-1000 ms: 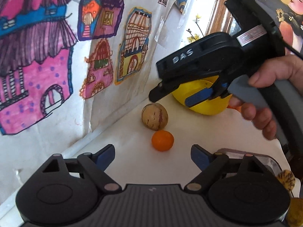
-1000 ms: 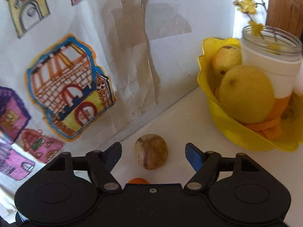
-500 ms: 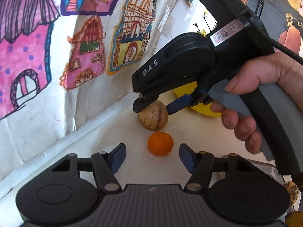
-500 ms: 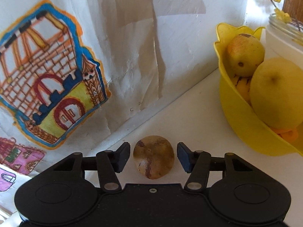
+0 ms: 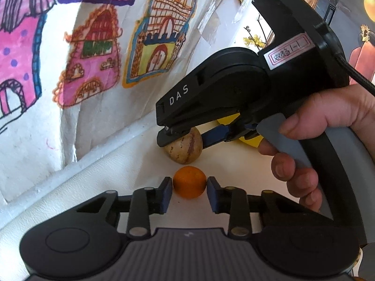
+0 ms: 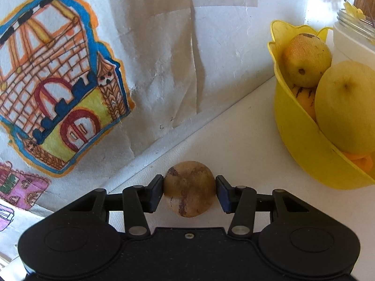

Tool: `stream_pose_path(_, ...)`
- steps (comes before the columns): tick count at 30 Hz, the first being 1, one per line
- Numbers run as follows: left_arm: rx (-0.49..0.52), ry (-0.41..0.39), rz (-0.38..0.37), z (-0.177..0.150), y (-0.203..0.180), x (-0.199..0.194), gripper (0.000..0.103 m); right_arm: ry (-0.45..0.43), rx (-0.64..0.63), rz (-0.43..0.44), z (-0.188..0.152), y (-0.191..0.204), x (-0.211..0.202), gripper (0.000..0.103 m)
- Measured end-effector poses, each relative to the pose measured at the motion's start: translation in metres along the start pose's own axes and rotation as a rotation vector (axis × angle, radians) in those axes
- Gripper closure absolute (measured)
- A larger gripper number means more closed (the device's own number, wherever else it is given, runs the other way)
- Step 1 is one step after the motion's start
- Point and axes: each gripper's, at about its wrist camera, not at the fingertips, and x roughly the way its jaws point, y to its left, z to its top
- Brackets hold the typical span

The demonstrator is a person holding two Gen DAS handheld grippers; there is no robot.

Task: Organize fruits
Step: 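Grasp the walnut-like fruit with the right tool while the left tool grasps the orange, then carry the walnut-like fruit in the right tool while the left tool carries the orange to the tray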

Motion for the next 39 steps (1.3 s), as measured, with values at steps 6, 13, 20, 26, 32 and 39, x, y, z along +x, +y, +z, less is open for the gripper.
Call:
stream_pose_path(6,-0.017,0.0,0.004,0.001,-0.002,-0.002,0.07,-0.011,0.011,0.016,-0.012,-0.01,-0.001,0.054)
stream_pose_path(13,-0.01,0.011,0.009,-0.002,-0.002,-0.009,0.07,-0.025,0.035,0.025,-0.026,-0.018,-0.006,0.055)
stream_pose_path(20,0.02,0.013,0.019,-0.004,-0.001,-0.017,0.071,-0.042,0.059,0.043,-0.045,-0.03,-0.021,0.055)
stream_pose_path(26,0.019,0.009,0.024,-0.005,0.004,-0.025,0.071,-0.058,0.063,0.067,-0.058,-0.035,-0.04,0.055)
stream_pose_path(32,0.019,-0.001,0.023,-0.006,0.004,-0.039,0.071,-0.074,0.056,0.087,-0.077,-0.039,-0.065,0.055)
stream_pose_path(39,0.038,-0.019,0.012,-0.007,-0.009,-0.066,0.071,-0.103,0.041,0.103,-0.097,-0.047,-0.109,0.055)
